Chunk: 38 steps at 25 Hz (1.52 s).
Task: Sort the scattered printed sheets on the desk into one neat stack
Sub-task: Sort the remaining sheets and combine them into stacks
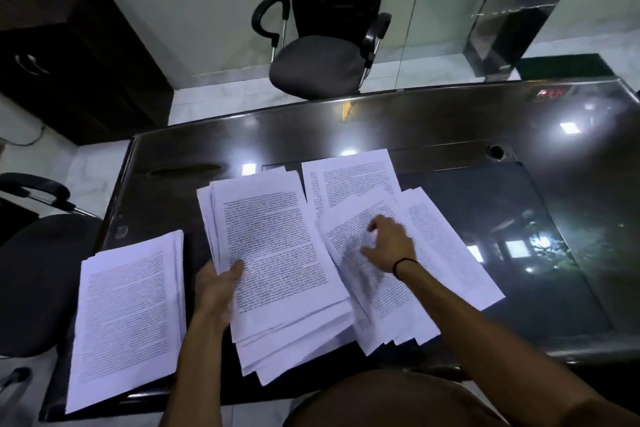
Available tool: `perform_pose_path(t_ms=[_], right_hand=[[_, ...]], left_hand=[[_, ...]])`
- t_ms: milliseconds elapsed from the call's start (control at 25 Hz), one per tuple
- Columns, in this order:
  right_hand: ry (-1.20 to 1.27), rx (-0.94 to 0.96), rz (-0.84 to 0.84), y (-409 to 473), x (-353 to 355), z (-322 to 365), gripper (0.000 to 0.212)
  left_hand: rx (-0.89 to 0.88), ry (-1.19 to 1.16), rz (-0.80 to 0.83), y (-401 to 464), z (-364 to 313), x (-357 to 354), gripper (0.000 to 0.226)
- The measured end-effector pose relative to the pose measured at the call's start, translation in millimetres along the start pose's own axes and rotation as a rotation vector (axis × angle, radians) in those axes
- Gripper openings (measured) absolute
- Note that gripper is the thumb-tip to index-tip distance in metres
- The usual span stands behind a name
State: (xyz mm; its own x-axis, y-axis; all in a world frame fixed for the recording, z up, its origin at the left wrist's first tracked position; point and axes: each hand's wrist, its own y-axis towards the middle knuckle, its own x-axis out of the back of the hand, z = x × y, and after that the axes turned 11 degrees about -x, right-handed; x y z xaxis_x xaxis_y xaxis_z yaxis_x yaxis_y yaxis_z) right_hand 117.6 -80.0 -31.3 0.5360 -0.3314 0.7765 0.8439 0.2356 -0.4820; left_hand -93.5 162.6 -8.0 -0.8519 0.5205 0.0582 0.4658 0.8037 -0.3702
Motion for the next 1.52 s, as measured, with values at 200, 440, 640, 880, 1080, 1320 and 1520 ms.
perform_pose_path(t_ms=[200,440,640,880,1080,1320,1520], right_hand=[[-0.143,-0.322,-0.021,24.1,25.5,-73.6,0.107],[-0.209,-0.291,-0.002,32.7,27.9,-81.6,0.110],[-0.200,-0.203,0.106,35.7,29.5,-83.2,0.108],[-0.199,-0.172,0.107,28.0,32.3,-81.8,0.109],[-0.164,-0.101,0.105,27.9,34.8,-92.1,0.081],[0.041,0.001,-0.013,33.9,50.8,-96.9,0.008],[0.361,0.064,0.142,38.5,79.7,-75.8,0.009]], left_hand=[[-0.025,-0.004,-0.056,5.1,-5.2,1.4,0.047],[-0.027,0.033,-0.096,-18.3,-5.0,-6.7,0.042],[-0.050,0.052,-0.141,-45.8,8.5,-23.8,0.034],[-0.030,0.080,-0.188,-80.4,36.6,-50.3,0.027],[-0.043,0.082,-0.190,-107.6,40.7,-57.0,0.029],[-0.083,0.162,-0.200,-100.7,25.9,-28.2,0.037],[-0.218,0.380,-0.237,-81.6,-1.2,-2.7,0.035]])
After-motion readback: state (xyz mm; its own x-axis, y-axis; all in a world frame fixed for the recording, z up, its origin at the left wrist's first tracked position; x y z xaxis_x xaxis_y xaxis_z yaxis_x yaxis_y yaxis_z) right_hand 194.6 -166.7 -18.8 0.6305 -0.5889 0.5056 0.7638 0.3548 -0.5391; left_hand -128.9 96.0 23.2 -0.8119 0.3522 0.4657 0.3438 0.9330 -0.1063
